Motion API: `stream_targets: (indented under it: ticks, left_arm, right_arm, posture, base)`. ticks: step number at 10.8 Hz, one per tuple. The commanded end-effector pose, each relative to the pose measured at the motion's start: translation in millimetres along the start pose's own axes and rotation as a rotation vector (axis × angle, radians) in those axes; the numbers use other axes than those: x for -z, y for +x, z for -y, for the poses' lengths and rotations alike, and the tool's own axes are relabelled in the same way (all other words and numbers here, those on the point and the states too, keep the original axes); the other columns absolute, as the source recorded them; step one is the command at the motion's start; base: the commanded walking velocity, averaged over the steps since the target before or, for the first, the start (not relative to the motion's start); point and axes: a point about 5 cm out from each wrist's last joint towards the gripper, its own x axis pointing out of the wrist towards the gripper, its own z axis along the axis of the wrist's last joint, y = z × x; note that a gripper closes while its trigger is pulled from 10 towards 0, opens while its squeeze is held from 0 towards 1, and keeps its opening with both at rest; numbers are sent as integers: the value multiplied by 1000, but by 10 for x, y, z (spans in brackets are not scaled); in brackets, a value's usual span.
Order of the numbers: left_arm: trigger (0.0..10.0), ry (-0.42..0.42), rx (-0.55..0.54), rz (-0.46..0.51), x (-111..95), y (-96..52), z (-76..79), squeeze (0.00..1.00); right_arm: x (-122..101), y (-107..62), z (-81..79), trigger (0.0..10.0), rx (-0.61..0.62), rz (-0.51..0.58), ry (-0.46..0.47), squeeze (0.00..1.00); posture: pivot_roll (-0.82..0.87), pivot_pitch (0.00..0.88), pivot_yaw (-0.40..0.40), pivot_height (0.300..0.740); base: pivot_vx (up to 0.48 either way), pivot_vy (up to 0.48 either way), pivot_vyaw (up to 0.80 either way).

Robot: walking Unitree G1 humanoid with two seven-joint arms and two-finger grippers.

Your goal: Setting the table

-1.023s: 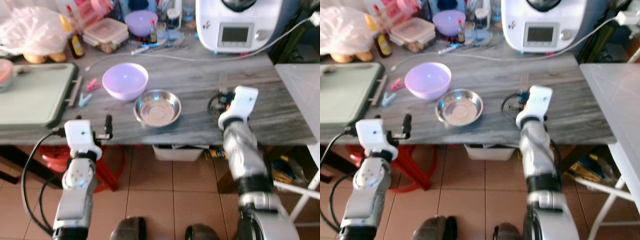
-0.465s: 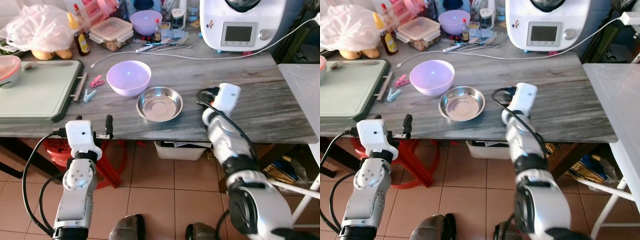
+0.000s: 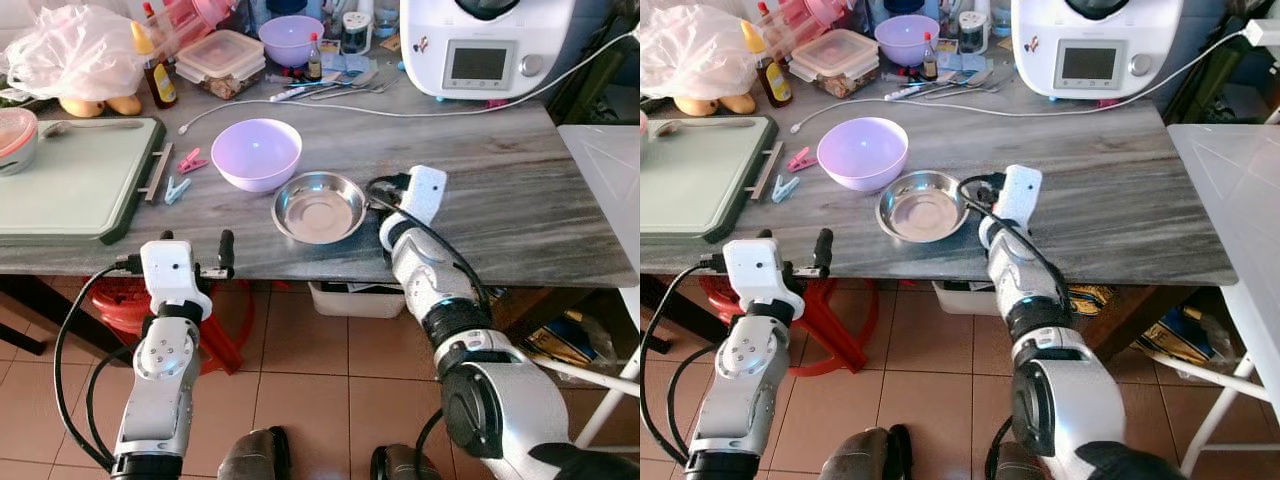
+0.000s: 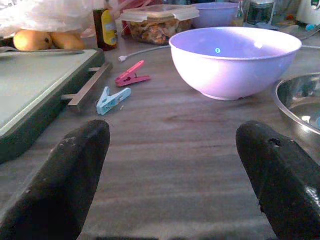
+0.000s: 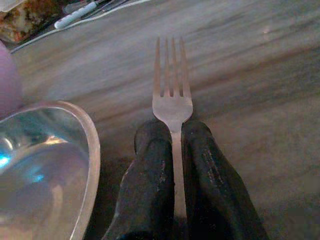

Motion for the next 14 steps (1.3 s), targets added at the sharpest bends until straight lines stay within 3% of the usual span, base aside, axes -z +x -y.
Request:
stream_targets:
  ticks: [1,2,5,6,7,11,14]
  left_arm:
    - [10000,9,-6,-9,11,-9,-30,0]
    - [10000,7,-5,-10,11,-9,-24,0]
    - [10000,8,-6,-13,20,-6,-15,0]
    - [10000,15,-15,-15,25,-6,-26,0]
    - [10000,10,-10,-15,24,0,-22,0]
    - [10000,5,-3,-11,14,13,-2,0]
    - [10000,5,-8,-7,11,20,-3,0]
  right_arm:
    - [68,0,-48,6392,-9,-31,-6,0]
    - [104,-7,-57,10000,-10,-47,-31,0]
    - [221,-53,83,10000,54,-77,-90,0]
    - [234,-60,106,10000,65,-79,-105,741]
    - [240,-60,92,10000,52,-81,-80,1000]
    - [173,-52,58,10000,76,-47,-98,1000]
    - [34,-78,-15,10000,-7,78,-111,1000]
  posture:
    - [18,135,49,740]
    - [18,135,48,740]
    - [14,136,49,740]
    - [13,136,49,740]
    - [14,134,50,740]
    - [16,135,45,740]
    - [10,133,47,740]
  base:
    - [0,0,0]
    - [0,0,0]
    - [0,0,0]
    - [0,0,0]
    - [0,0,0]
    - [0,0,0]
    - [0,0,0]
